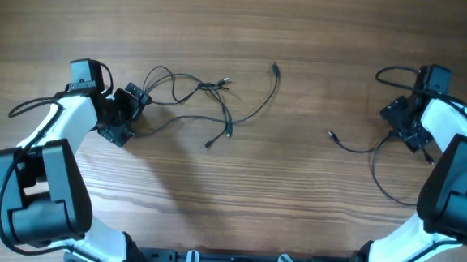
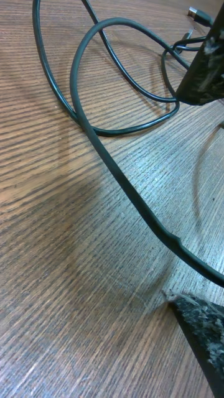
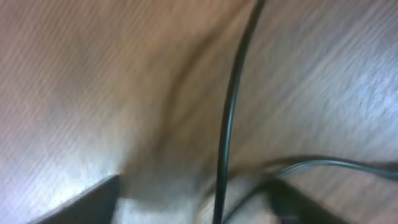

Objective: Untangle cables

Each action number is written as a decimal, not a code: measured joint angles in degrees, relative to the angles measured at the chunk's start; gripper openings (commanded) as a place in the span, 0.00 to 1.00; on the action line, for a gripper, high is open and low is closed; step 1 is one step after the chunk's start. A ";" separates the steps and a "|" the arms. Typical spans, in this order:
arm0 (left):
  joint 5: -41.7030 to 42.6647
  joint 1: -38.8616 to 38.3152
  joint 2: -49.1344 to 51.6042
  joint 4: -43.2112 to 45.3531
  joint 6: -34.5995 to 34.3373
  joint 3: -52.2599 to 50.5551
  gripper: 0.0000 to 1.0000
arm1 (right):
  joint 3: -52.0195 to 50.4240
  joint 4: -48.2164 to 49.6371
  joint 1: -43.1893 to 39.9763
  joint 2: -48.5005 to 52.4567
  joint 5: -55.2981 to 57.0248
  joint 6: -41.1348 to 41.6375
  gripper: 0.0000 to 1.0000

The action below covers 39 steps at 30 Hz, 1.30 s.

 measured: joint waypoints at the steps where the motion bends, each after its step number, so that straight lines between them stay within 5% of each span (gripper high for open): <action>1: 0.00 0.00 0.00 0.00 0.00 0.00 1.00 | 0.02 1.18 -0.09 0.17 0.26 0.00 0.04; 10: 0.00 0.00 0.00 0.00 0.00 0.00 1.00 | 1.16 -3.45 -0.26 -1.20 -3.98 -4.85 0.04; 17: 0.00 0.00 -0.02 0.00 0.00 0.00 1.00 | 3.04 2.69 -0.26 -26.93 -1.42 -18.80 0.04; 23: 0.00 0.00 -0.02 0.00 0.00 0.00 1.00 | 4.39 10.86 -0.59 -39.32 12.96 -29.77 0.04; 31: 0.00 0.00 -0.02 0.00 0.00 0.00 1.00 | 4.42 15.50 -12.39 -36.57 27.02 -33.00 0.04; 39: 0.00 0.00 -0.02 0.00 0.00 0.00 1.00 | 4.35 11.72 -26.38 -27.15 21.79 -22.56 0.04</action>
